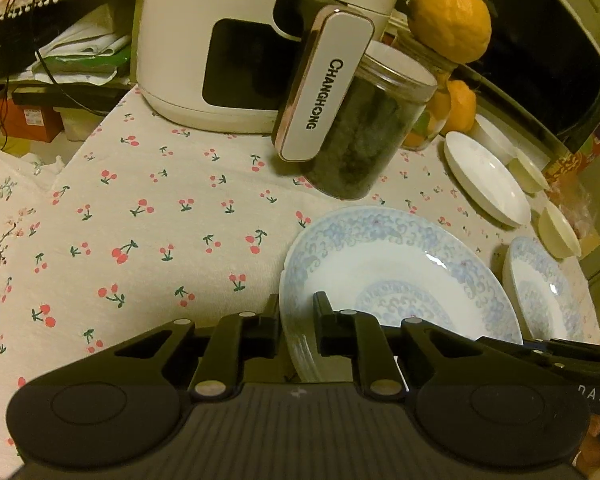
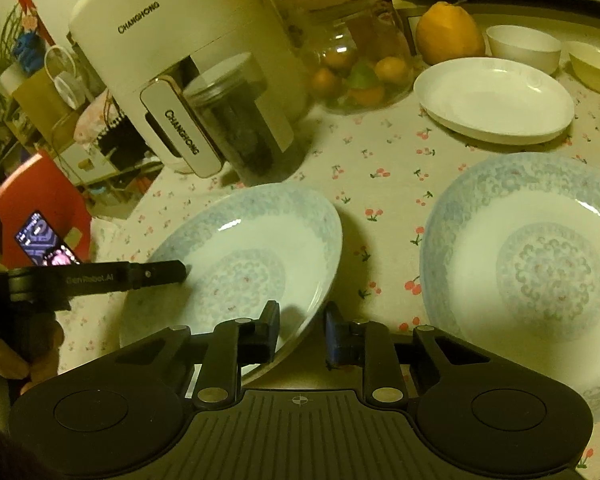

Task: Organize plates and bowls
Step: 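Lift the blue-patterned plate with both grippers and lower it onto the other blue plate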

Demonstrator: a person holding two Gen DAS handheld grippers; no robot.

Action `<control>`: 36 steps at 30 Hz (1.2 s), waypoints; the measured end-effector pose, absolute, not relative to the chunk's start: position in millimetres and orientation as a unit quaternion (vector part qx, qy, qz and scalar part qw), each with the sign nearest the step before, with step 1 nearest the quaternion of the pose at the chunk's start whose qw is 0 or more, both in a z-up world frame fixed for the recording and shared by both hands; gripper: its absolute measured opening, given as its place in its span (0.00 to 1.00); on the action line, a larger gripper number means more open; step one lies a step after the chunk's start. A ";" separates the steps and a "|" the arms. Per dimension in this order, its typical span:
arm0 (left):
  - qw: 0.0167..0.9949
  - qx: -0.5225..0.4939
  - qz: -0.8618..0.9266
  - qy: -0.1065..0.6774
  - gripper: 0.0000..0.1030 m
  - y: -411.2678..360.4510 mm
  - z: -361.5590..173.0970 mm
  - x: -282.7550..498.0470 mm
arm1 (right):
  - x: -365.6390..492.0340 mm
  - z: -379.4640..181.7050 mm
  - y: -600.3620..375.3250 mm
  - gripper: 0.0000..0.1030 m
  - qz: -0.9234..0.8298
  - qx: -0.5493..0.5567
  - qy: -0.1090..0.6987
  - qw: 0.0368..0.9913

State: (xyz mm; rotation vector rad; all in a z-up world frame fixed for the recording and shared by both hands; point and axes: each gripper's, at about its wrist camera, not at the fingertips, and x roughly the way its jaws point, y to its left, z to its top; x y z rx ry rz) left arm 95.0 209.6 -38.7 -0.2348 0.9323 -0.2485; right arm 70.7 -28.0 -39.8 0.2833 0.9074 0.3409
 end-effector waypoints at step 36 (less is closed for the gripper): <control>0.889 -0.109 -0.171 0.411 0.13 165.0 -11.0 85.1 | 67.1 -7.3 -90.7 0.23 0.149 0.184 0.385 0.892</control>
